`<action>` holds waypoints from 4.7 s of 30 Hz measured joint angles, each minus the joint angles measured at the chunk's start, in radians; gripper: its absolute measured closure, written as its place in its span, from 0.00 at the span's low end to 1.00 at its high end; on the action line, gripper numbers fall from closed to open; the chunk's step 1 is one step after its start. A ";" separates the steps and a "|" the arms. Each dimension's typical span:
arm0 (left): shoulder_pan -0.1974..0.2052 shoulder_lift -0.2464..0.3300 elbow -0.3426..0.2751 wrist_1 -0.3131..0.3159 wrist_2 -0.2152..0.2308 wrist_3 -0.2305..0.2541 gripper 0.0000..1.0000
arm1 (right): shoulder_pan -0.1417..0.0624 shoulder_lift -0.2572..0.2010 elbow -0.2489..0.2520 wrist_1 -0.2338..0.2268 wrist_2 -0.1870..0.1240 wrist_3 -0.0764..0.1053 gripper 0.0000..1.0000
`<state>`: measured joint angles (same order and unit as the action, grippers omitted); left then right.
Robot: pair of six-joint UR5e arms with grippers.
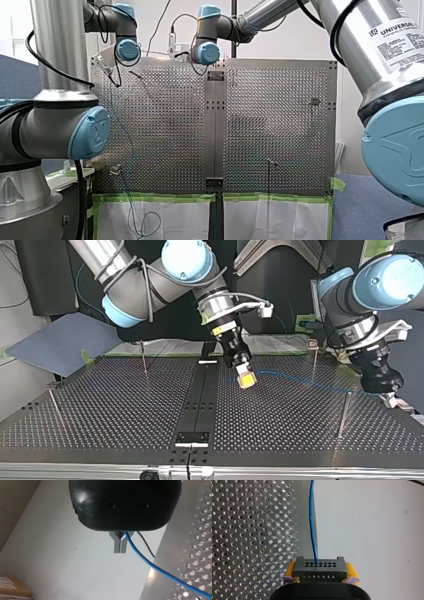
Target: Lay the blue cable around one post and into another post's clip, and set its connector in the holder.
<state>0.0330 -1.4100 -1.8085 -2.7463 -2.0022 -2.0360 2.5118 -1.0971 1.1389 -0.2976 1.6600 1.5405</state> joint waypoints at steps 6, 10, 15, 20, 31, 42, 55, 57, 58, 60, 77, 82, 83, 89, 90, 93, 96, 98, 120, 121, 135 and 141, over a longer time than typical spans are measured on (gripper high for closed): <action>0.060 -0.025 0.022 -0.013 0.060 -0.013 1.00 | 0.008 0.029 -0.036 0.011 0.000 0.001 0.53; 0.098 -0.053 0.046 -0.016 0.098 -0.014 1.00 | 0.011 0.051 -0.067 0.022 0.002 0.001 0.53; 0.153 -0.081 0.079 -0.017 0.151 -0.018 1.00 | 0.013 0.080 -0.111 0.038 0.004 0.002 0.53; 0.183 -0.108 0.105 -0.020 0.181 -0.022 1.00 | 0.013 0.109 -0.154 0.060 0.008 0.005 0.53; 0.196 -0.178 0.128 -0.025 0.236 -0.026 1.00 | 0.007 0.164 -0.215 0.067 0.013 0.021 0.53; 0.234 -0.216 0.132 -0.016 0.281 -0.049 1.00 | 0.002 0.183 -0.224 0.082 0.024 0.017 0.53; 0.251 -0.276 0.133 -0.010 0.361 -0.043 1.00 | -0.018 0.189 -0.224 0.071 0.031 0.022 0.53; 0.251 -0.287 0.136 -0.010 0.373 -0.042 1.00 | -0.023 0.190 -0.224 0.071 0.031 0.023 0.53; 0.251 -0.294 0.139 -0.011 0.380 -0.042 1.00 | -0.026 0.190 -0.224 0.070 0.031 0.023 0.53; 0.248 -0.313 0.147 -0.019 0.398 -0.037 1.00 | -0.032 0.191 -0.224 0.070 0.031 0.024 0.53; 0.239 -0.349 0.158 -0.034 0.435 -0.025 1.00 | -0.070 0.196 -0.224 0.080 0.035 0.031 0.53; 0.237 -0.359 0.158 -0.034 0.445 -0.026 1.00 | -0.079 0.202 -0.224 0.082 0.039 0.032 0.53; 0.236 -0.360 0.158 -0.034 0.447 -0.027 1.00 | -0.081 0.205 -0.224 0.083 0.040 0.032 0.53; 0.235 -0.360 0.158 -0.034 0.450 -0.030 1.00 | -0.095 0.229 -0.224 0.081 0.048 0.031 0.53; 0.235 -0.360 0.157 -0.034 0.451 -0.032 1.00 | -0.098 0.231 -0.224 0.081 0.048 0.031 0.53; 0.235 -0.361 0.157 -0.027 0.454 -0.037 1.00 | -0.105 0.234 -0.224 0.084 0.049 0.032 0.53; 0.235 -0.361 0.157 -0.016 0.455 -0.039 0.85 | -0.111 0.235 -0.224 0.092 0.049 0.032 0.53; 0.235 -0.361 0.156 -0.013 0.457 -0.040 0.75 | -0.113 0.235 -0.224 0.099 0.050 0.032 0.53; 0.232 -0.360 0.137 -0.062 0.451 -0.082 0.00 | -0.118 0.238 -0.224 0.165 0.050 0.031 0.53; 0.232 -0.360 0.133 -0.060 0.447 -0.083 0.00 | -0.119 0.238 -0.224 0.167 0.050 0.030 0.53; 0.230 -0.359 0.122 -0.041 0.426 -0.090 0.00 | -0.135 0.238 -0.175 0.206 0.094 0.027 0.53; 0.223 -0.359 0.121 -0.041 0.431 -0.086 0.00 | -0.138 0.238 -0.108 0.144 0.145 0.029 0.53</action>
<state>0.2563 -1.7695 -1.6877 -2.7869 -1.5715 -2.1218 2.3738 -0.8594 1.0313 -0.1534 1.8050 1.5696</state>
